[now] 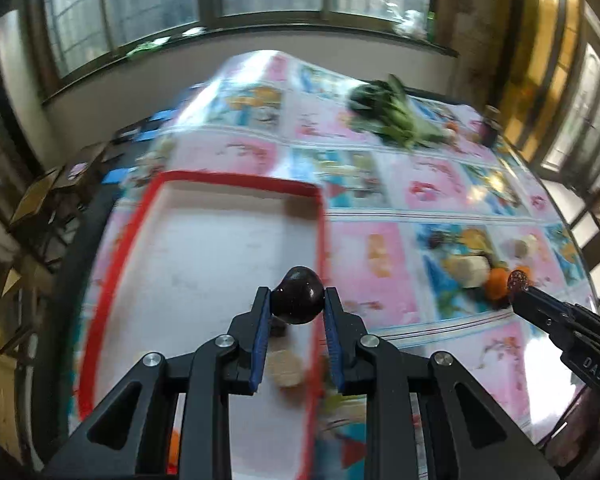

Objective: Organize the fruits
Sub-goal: 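Carry the plum with the left gripper over the tray while the right gripper carries the date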

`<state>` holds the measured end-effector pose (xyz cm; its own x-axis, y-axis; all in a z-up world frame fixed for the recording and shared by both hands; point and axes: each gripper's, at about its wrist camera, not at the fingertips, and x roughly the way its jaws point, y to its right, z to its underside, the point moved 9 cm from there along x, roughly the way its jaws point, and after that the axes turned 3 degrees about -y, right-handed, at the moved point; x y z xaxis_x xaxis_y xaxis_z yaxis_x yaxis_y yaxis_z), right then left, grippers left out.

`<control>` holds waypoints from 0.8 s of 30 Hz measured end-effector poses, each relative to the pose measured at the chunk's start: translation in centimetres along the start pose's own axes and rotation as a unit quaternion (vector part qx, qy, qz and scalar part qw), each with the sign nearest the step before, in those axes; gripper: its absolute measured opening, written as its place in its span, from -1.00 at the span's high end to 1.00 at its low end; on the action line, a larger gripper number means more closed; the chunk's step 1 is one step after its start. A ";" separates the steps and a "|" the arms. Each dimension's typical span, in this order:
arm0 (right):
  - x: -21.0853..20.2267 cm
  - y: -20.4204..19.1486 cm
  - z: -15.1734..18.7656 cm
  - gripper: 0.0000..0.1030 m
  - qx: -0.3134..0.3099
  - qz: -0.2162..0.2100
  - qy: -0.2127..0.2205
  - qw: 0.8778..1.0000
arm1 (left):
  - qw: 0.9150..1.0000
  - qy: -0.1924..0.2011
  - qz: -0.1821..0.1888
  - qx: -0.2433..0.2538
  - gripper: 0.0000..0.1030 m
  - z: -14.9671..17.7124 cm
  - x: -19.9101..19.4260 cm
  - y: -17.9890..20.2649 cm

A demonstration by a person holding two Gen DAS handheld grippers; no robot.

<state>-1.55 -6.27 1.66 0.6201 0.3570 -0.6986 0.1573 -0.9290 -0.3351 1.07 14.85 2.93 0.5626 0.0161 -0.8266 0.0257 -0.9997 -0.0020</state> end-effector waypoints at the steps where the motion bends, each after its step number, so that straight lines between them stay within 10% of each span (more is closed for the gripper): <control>1: 0.3 -0.8 -0.1 0.58 -0.008 -0.003 -0.002 1.000 | 1.000 0.000 -0.006 -0.003 0.52 0.2 0.0 -0.7; 24: 10.4 -15.6 -2.8 0.58 -0.147 -0.044 -0.061 0.986 | 0.997 -0.028 -0.060 -0.047 0.52 0.9 3.2 -10.8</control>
<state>4.59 11.65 1.43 0.5005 0.4301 -0.7514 0.4334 -0.8758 -0.2126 1.83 25.65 -0.23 0.5036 0.1319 -0.8538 0.1689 -0.9842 -0.0525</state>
